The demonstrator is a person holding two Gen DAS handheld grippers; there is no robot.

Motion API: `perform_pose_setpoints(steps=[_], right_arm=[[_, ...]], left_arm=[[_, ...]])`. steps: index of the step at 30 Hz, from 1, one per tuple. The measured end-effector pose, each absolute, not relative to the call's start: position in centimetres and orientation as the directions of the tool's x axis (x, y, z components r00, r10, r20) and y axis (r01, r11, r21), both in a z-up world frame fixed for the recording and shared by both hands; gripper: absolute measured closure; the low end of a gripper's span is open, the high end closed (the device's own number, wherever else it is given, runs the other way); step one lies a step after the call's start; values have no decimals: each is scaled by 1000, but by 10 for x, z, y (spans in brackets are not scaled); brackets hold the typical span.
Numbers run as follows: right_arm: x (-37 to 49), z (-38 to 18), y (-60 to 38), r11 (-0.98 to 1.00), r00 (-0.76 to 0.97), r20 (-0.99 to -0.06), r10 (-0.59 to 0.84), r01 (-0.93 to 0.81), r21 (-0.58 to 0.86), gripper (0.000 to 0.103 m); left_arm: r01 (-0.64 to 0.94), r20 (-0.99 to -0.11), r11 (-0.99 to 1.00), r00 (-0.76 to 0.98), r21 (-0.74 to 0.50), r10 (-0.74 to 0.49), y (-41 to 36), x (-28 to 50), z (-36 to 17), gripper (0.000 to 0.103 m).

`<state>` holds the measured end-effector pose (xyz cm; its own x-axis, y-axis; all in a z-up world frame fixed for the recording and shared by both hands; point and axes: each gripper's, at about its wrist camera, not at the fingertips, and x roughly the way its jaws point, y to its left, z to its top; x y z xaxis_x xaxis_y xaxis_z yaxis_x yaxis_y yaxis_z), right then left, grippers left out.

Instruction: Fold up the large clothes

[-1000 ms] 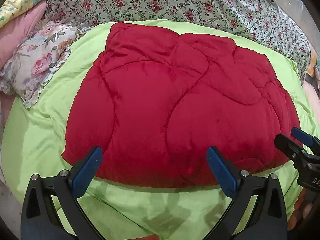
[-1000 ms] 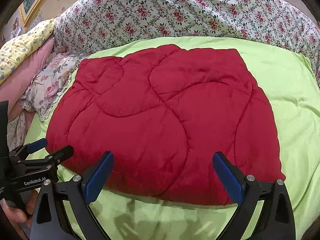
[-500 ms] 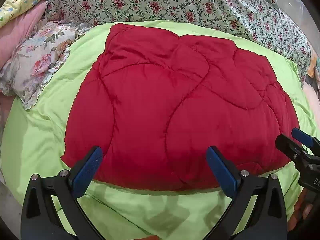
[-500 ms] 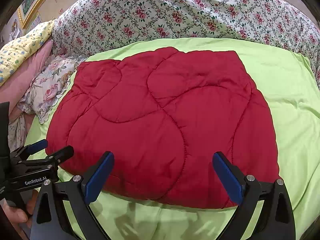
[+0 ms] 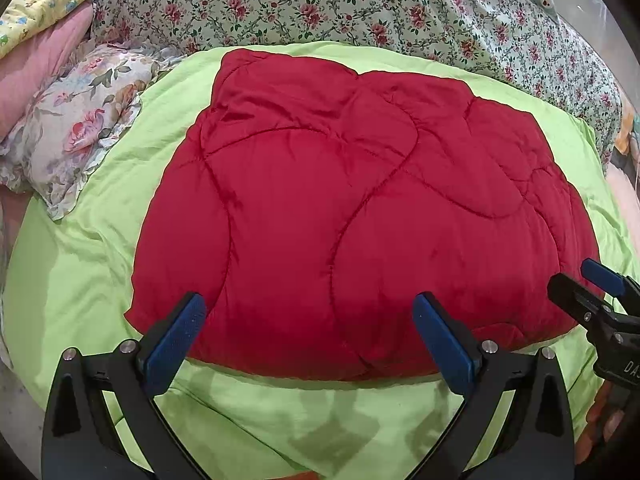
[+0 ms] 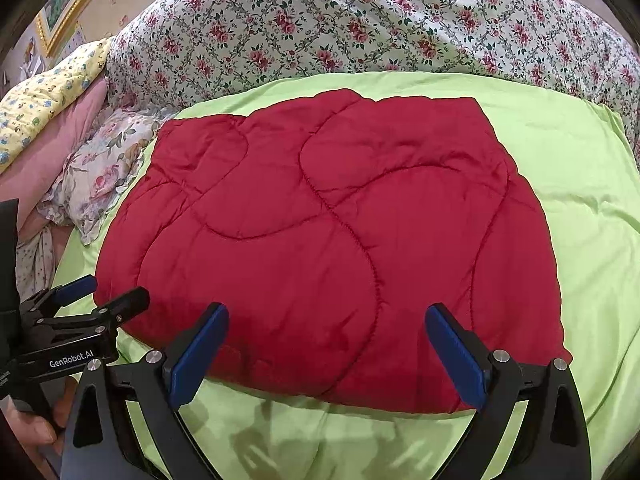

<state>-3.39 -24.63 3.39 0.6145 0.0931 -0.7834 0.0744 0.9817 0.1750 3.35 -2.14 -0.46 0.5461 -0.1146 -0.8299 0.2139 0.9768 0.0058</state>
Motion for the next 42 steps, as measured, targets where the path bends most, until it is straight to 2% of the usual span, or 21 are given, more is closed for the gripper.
perform_pose_setpoints(steps=[42], right_arm=[[-37,36,-240,982,621,-778,99,66,178,4]], left_arm=[[183,-808,982,585,52,-66,-16,31,1,0]])
